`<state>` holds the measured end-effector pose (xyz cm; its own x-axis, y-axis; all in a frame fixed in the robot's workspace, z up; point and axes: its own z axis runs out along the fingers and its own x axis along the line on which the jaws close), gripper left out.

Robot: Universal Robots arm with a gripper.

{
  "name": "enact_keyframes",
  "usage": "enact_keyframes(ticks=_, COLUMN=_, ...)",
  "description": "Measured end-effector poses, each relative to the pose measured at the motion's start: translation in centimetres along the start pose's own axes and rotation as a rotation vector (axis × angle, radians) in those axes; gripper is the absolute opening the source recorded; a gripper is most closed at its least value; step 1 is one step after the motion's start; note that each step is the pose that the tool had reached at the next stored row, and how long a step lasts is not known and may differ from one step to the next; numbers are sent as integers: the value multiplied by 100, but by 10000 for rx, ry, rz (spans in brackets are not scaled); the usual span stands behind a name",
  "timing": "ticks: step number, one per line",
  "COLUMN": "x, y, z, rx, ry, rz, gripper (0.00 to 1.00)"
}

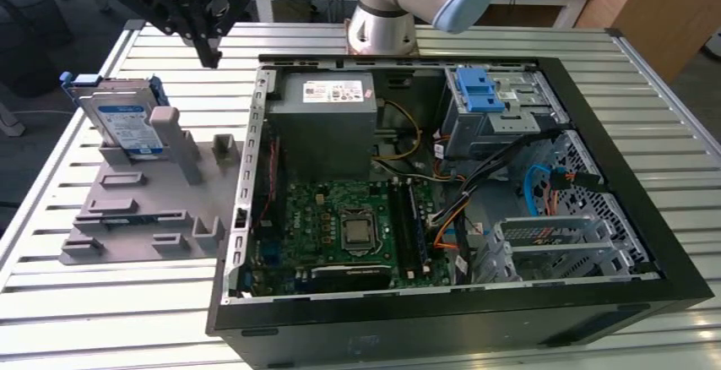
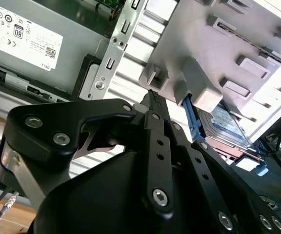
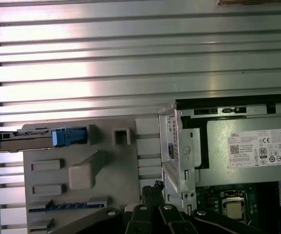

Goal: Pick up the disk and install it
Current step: 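Reach for the disk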

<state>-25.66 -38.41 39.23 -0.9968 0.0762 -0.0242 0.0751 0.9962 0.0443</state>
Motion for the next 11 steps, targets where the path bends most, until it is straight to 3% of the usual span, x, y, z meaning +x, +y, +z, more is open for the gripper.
enact_keyframes(ticks=11, x=110, y=6, z=-1, rx=0, ry=0, rz=0, gripper=11)
